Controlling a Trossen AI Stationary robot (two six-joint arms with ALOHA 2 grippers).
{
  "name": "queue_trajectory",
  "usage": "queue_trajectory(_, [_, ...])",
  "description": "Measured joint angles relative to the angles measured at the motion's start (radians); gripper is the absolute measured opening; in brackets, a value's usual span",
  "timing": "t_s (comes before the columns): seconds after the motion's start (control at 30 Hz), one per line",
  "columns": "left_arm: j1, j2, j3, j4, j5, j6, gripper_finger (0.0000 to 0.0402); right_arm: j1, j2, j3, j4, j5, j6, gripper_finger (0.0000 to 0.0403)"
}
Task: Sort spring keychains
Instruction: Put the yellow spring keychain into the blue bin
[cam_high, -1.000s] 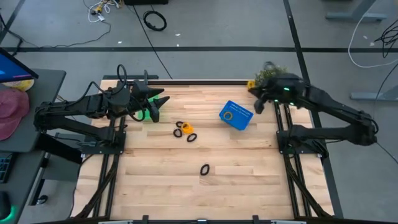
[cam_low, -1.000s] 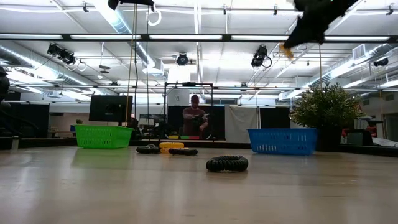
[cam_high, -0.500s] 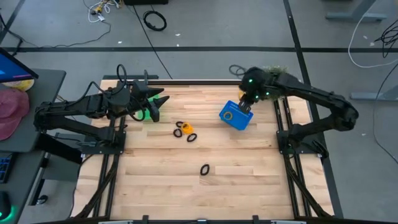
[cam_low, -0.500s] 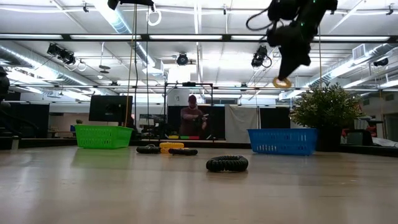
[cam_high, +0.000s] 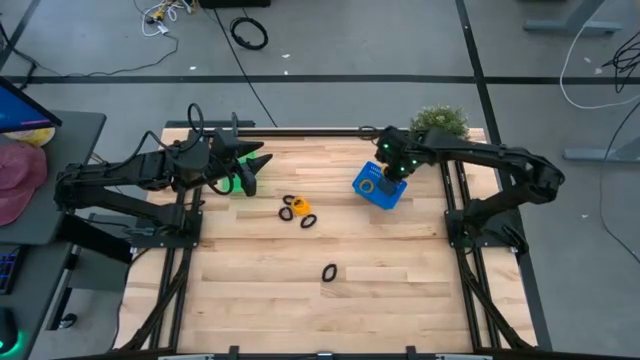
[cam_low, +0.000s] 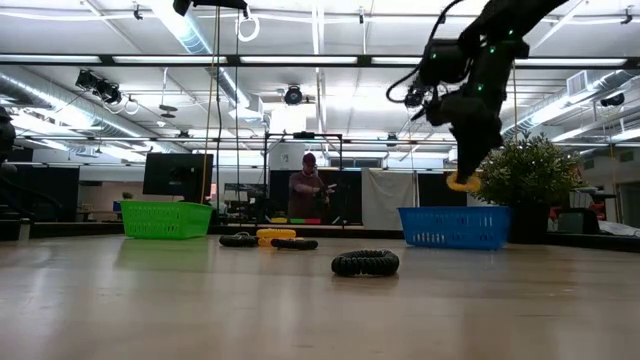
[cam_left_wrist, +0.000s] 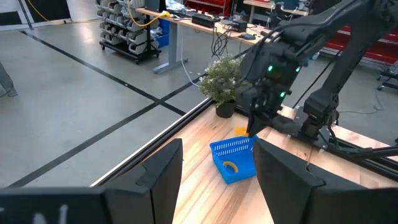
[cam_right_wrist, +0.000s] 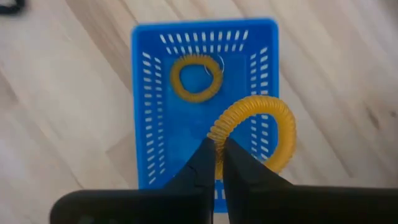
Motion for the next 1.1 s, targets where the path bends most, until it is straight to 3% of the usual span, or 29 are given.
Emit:
queue_trajectory(0.9, [0.000,0.000,0.000,-0.003,0.000,0.000,0.0199,0.032,0.254,-0.047,0.106,-0.020,-0.027,0.0011])
queue_trajectory(1.1, [0.000,0.000,0.000,-0.003,0.000,0.000,0.0199,0.032,0.256,-0.047,0.104,-0.027,-0.014,0.0036])
